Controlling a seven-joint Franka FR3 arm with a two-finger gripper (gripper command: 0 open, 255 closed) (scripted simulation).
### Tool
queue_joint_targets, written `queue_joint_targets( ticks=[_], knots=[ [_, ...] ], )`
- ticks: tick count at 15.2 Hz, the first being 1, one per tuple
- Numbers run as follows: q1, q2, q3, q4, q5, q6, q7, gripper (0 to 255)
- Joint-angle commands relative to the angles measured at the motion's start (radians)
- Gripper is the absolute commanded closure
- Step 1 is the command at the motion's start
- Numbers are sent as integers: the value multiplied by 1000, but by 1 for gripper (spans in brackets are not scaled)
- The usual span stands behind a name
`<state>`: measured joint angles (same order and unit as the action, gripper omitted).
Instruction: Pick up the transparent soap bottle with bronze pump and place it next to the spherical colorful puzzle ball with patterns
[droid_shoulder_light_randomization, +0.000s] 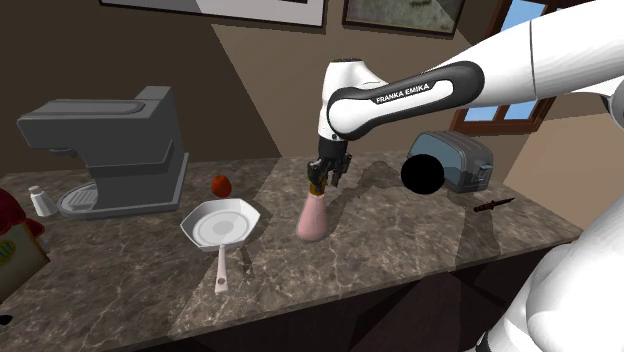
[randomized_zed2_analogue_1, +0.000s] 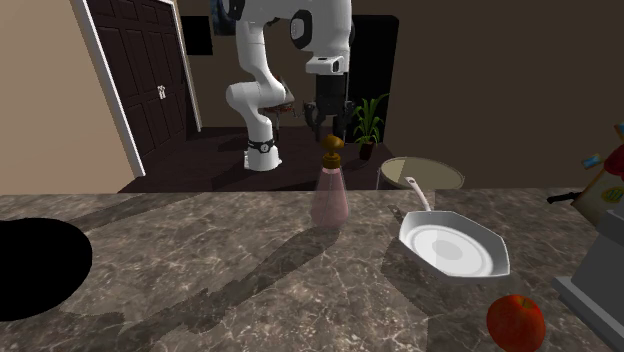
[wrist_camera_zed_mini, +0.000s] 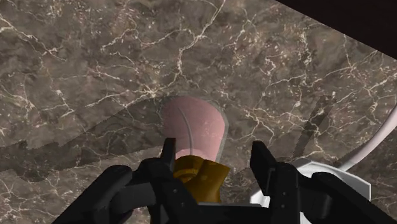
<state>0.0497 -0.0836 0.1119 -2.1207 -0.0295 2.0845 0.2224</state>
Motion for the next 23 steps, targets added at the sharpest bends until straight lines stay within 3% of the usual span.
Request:
queue_joint_targets(
  ticks=[1, 9, 23],
  knots=[
    [0, 0, 0, 0, 0, 0, 0, 255],
    [0, 0, 0, 0, 0, 0, 0, 255],
    [0, -37, -2, 150, 7, -186, -9, 255]
  ],
)
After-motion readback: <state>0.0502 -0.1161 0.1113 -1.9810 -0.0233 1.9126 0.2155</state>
